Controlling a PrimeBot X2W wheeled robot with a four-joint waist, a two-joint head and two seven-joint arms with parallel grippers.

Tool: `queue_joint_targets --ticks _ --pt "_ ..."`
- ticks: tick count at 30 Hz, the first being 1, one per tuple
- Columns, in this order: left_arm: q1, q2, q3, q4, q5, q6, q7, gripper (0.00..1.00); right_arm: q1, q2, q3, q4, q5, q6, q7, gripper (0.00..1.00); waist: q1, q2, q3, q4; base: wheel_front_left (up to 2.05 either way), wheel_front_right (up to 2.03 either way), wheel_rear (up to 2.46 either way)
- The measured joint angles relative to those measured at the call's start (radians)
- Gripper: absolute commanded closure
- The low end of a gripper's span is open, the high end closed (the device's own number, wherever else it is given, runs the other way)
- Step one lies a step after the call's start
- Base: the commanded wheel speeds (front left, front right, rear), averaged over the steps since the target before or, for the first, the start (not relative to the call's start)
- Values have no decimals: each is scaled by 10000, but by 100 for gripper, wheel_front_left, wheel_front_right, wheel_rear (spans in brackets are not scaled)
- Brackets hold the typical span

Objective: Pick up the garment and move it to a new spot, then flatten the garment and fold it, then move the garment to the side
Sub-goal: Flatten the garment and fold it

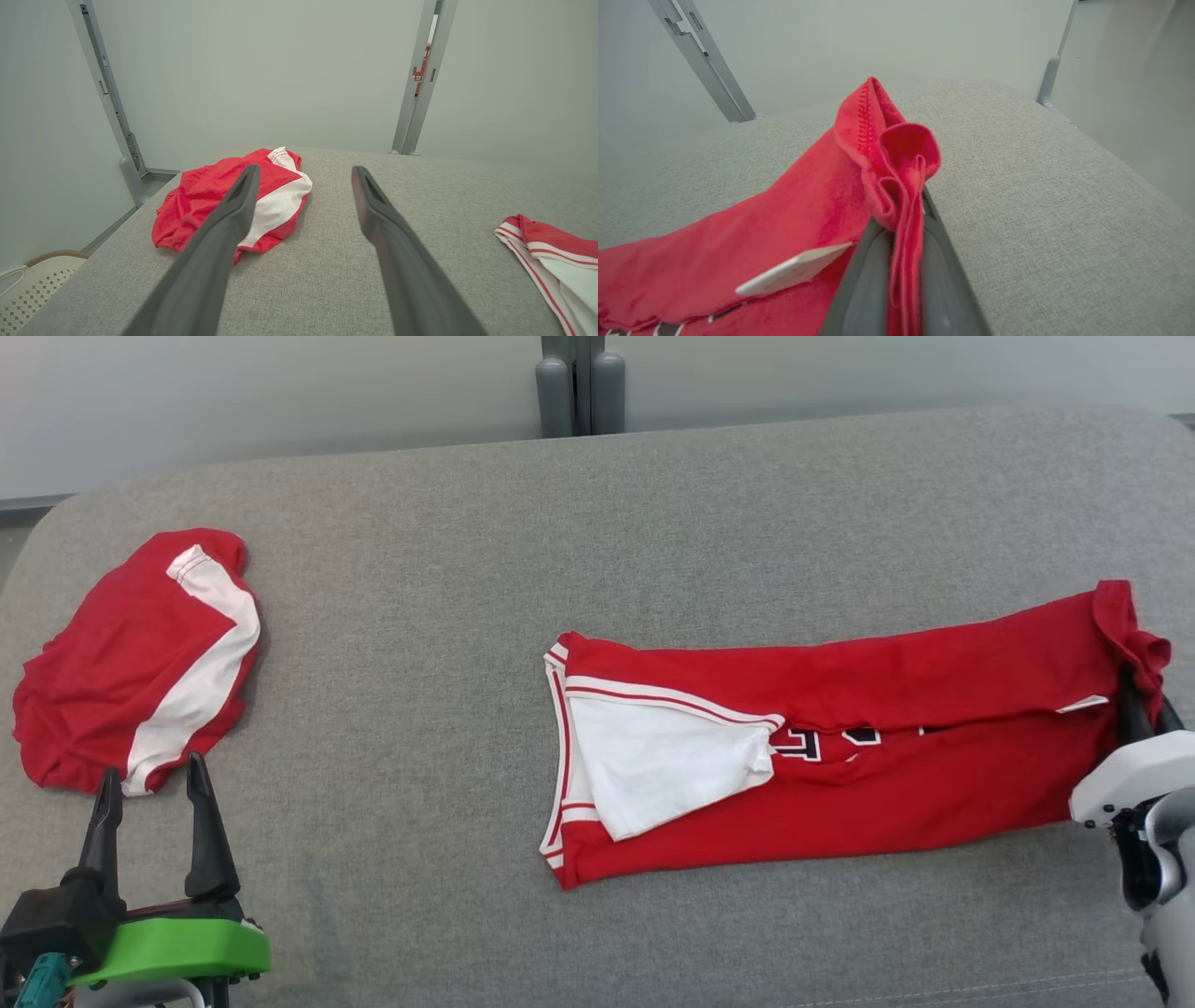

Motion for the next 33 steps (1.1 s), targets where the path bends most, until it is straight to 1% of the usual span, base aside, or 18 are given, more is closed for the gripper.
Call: queue_joint_targets --ticks 4,10,15,19,26,31,33 --pt "39 0 -4 27 17 -2 0 0 -15 506 537 -485 21 -2 98 100 0 0 -79 -67 0 0 0" --pt "41 -8 -123 151 17 -2 0 0 -54 1262 1404 -1365 403 -2 433 100 0 0 -157 -26 0 0 0" --pt "40 -10 -159 226 15 -2 0 0 -33 1900 2472 -2157 543 -2 752 100 0 0 -196 76 0 0 0" --pt "39 -10 -219 290 13 -2 0 0 51 2355 3198 -2558 637 -2 947 100 0 0 -187 183 0 0 0" --pt "1 -12 -370 378 0 -2 0 0 -9 2872 4146 -2472 821 -2 938 100 0 0 -118 409 0 0 0" --pt "-128 -12 -516 437 -17 -2 0 0 -360 3016 4777 -2050 1101 -2 780 100 0 0 -37 629 0 0 0" --pt "-171 -13 -598 481 -31 -2 0 0 -489 3007 5212 -1977 1549 -6 688 100 0 0 -7 740 0 0 0"
